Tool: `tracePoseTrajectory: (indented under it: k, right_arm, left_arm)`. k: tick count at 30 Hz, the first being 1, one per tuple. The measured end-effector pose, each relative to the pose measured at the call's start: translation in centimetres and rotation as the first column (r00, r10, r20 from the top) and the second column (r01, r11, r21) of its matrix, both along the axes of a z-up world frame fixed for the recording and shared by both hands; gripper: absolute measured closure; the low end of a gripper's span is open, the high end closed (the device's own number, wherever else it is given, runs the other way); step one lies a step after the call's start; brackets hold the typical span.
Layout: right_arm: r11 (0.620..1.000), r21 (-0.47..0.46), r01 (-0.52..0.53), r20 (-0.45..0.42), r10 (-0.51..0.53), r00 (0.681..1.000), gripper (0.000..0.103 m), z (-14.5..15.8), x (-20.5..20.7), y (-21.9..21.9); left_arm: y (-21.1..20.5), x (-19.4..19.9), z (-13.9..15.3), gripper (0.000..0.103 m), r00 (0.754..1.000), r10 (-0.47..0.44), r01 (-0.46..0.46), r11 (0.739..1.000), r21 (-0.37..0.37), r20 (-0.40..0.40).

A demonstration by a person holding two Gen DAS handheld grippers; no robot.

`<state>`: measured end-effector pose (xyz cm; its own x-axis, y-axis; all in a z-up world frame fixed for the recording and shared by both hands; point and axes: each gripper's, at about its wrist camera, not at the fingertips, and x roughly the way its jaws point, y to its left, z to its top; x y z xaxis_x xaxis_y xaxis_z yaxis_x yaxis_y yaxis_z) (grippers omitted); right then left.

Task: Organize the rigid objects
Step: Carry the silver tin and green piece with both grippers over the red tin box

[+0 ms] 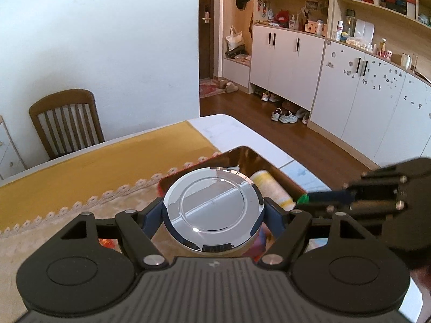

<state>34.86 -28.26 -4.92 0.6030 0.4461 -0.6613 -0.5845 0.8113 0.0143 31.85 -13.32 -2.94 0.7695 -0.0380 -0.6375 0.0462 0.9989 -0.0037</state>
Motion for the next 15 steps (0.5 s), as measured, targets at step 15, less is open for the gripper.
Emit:
tracePoseTrajectory:
  k: [15]
  right_arm:
    - [0.995, -0.063, -0.072, -0.053, 0.068, 0.996, 0.089, -3.9, 4.5, 0.3]
  left_arm:
    - [-1.8, 10.2, -3.6, 0.026, 0.989, 0.012, -0.019, 0.999, -0.042, -0.148]
